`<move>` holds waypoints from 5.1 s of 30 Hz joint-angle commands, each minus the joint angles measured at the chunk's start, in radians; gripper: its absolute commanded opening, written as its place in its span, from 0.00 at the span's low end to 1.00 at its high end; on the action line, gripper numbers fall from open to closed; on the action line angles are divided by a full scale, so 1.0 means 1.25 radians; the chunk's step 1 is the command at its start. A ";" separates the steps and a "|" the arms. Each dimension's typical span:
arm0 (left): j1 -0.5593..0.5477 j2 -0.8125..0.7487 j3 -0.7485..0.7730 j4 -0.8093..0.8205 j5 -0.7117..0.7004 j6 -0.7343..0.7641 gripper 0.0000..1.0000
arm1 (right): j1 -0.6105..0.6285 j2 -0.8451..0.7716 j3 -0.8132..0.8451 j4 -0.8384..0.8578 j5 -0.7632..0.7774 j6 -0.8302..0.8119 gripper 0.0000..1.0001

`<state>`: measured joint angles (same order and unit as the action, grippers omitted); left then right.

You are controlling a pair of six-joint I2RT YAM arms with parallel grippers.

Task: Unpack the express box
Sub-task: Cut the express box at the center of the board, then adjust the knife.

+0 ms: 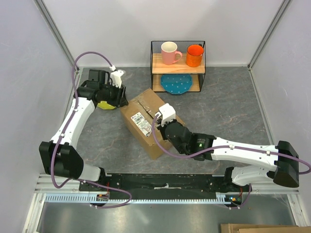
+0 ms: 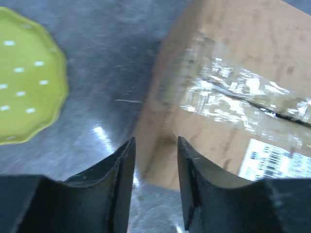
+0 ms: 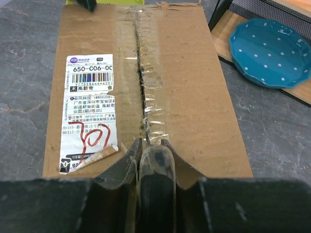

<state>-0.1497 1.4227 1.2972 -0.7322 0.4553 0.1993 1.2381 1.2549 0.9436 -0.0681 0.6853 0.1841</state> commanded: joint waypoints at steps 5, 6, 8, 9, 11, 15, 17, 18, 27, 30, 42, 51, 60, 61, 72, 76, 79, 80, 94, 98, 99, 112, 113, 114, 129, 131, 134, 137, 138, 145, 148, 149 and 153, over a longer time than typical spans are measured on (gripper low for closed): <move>-0.013 -0.039 0.127 -0.024 -0.015 -0.017 0.56 | -0.041 0.018 -0.006 -0.072 -0.073 -0.036 0.00; -0.025 -0.039 0.126 -0.025 -0.002 -0.029 0.56 | -0.042 0.021 -0.005 -0.071 -0.077 -0.036 0.00; -0.065 -0.034 0.116 -0.008 0.014 -0.034 0.57 | -0.042 0.026 -0.005 -0.067 -0.082 -0.034 0.00; -0.080 -0.034 0.089 0.008 0.013 -0.028 0.58 | -0.042 0.028 -0.005 -0.066 -0.084 -0.034 0.00; -0.117 -0.024 0.057 0.052 0.002 -0.021 0.58 | -0.042 0.031 -0.005 -0.061 -0.088 -0.032 0.00; -0.139 -0.002 -0.014 0.119 -0.030 -0.006 0.59 | -0.042 0.031 -0.003 -0.058 -0.095 -0.029 0.00; -0.140 -0.002 -0.030 0.155 -0.056 -0.001 0.59 | -0.041 0.027 -0.004 -0.058 -0.097 -0.028 0.00; -0.140 -0.002 -0.040 0.164 -0.063 0.009 0.58 | -0.042 0.026 -0.004 -0.060 -0.100 -0.027 0.00; -0.144 0.030 -0.077 0.204 -0.152 0.053 0.55 | -0.041 0.009 -0.011 -0.093 -0.125 -0.005 0.00; -0.145 0.048 -0.090 0.214 -0.181 0.064 0.50 | -0.038 -0.017 -0.020 -0.114 -0.129 0.016 0.00; -0.147 0.053 -0.159 0.241 -0.233 0.096 0.43 | -0.014 -0.085 -0.044 -0.217 -0.121 0.065 0.00; -0.150 0.055 -0.220 0.245 -0.252 0.125 0.10 | 0.006 -0.113 -0.035 -0.256 -0.115 0.093 0.00; -0.151 0.064 -0.244 0.253 -0.281 0.152 0.05 | 0.021 -0.135 -0.019 -0.284 -0.102 0.109 0.00; -0.151 0.066 -0.246 0.254 -0.280 0.151 0.05 | 0.024 -0.137 -0.019 -0.285 -0.102 0.110 0.00; -0.161 0.058 -0.270 0.262 -0.292 0.161 0.04 | 0.035 -0.141 0.029 -0.311 -0.091 0.112 0.00; -0.162 0.057 -0.277 0.268 -0.302 0.169 0.03 | 0.038 -0.152 0.042 -0.332 -0.087 0.121 0.00; -0.162 0.058 -0.277 0.270 -0.308 0.169 0.03 | 0.039 -0.157 0.056 -0.360 -0.088 0.126 0.00; -0.162 0.057 -0.278 0.270 -0.308 0.169 0.02 | 0.038 -0.157 0.059 -0.371 -0.089 0.128 0.00; -0.169 0.040 -0.279 0.270 -0.320 0.171 0.02 | 0.048 -0.117 0.096 -0.496 -0.080 0.186 0.00; -0.191 0.012 -0.277 0.256 -0.277 0.154 0.02 | 0.053 -0.144 0.094 -0.499 -0.071 0.199 0.00; -0.197 -0.005 -0.270 0.247 -0.265 0.144 0.02 | 0.051 -0.147 0.096 -0.497 -0.066 0.201 0.00; -0.226 -0.144 -0.154 0.101 -0.042 0.119 0.47 | 0.053 -0.161 0.175 -0.505 -0.062 0.172 0.00; -0.226 -0.149 -0.138 0.093 -0.014 0.113 0.49 | 0.051 -0.158 0.179 -0.503 -0.061 0.167 0.00; -0.226 -0.155 -0.105 0.084 0.003 0.101 0.51 | 0.053 -0.156 0.190 -0.500 -0.061 0.163 0.00; -0.223 -0.229 0.002 -0.076 0.580 0.323 0.74 | 0.051 -0.117 0.260 -0.474 -0.273 0.123 0.00; -0.224 -0.225 -0.004 -0.105 0.633 0.383 0.74 | 0.051 -0.118 0.266 -0.473 -0.316 0.110 0.00; -0.224 -0.225 0.010 -0.208 0.649 0.492 0.74 | 0.051 -0.120 0.281 -0.474 -0.352 0.093 0.00; -0.230 -0.231 0.024 -0.318 0.675 0.594 0.73 | 0.050 -0.114 0.289 -0.479 -0.365 0.081 0.00; -0.232 -0.232 0.027 -0.342 0.679 0.617 0.73 | 0.051 -0.109 0.299 -0.483 -0.370 0.077 0.00; -0.241 -0.245 0.016 -0.357 0.665 0.622 0.71 | 0.050 -0.063 0.346 -0.489 -0.443 0.053 0.00; -0.242 -0.245 0.020 -0.352 0.659 0.615 0.65 | 0.051 -0.050 0.363 -0.489 -0.457 0.048 0.00; -0.243 -0.245 0.021 -0.351 0.656 0.612 0.62 | 0.051 -0.049 0.368 -0.492 -0.460 0.047 0.00; -0.251 -0.247 0.019 -0.349 0.642 0.606 0.19 | 0.051 -0.042 0.379 -0.492 -0.467 0.042 0.00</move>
<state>-0.4500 1.1358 1.2911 -1.1603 1.2358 0.9237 1.3006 1.1980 1.3598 -0.6994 0.1265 0.2562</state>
